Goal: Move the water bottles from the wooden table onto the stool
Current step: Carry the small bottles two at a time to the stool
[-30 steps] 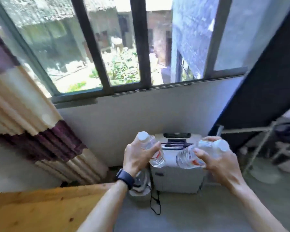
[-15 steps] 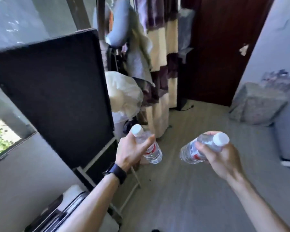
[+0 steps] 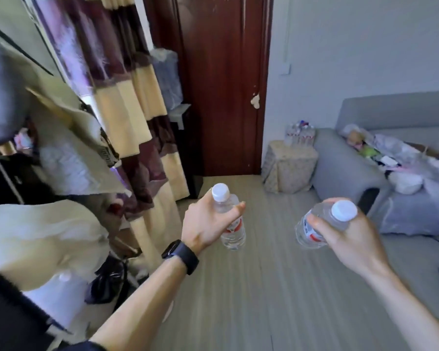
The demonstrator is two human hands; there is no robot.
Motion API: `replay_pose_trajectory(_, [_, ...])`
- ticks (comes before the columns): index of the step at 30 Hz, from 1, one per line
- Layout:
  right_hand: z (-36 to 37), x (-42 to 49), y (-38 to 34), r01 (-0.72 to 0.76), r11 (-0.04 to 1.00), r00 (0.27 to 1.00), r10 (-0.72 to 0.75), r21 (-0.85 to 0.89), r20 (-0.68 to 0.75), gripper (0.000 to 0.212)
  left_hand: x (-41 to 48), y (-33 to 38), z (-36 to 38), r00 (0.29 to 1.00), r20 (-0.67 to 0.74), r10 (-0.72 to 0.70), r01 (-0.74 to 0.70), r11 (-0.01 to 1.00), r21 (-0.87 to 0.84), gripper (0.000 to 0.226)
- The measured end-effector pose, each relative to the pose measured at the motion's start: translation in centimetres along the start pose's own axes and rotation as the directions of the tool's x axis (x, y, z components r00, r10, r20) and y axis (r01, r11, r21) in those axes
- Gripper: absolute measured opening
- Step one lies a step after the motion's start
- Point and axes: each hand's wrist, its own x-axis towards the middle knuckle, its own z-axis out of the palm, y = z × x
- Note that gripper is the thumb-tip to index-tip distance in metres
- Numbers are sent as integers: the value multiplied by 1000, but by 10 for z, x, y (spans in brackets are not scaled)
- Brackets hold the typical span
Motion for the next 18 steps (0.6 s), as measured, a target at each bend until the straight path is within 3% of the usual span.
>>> replay_pose_trajectory(9, [-8, 160, 72, -93, 995, 990, 88, -37, -106, 69, 165, 48, 108, 989, 110, 102, -99, 995, -33, 35])
replay_pose_trajectory(18, [-13, 348, 134, -155, 986, 988, 153, -64, -37, 67, 325, 95, 211, 995, 94, 43, -35, 995, -91, 48])
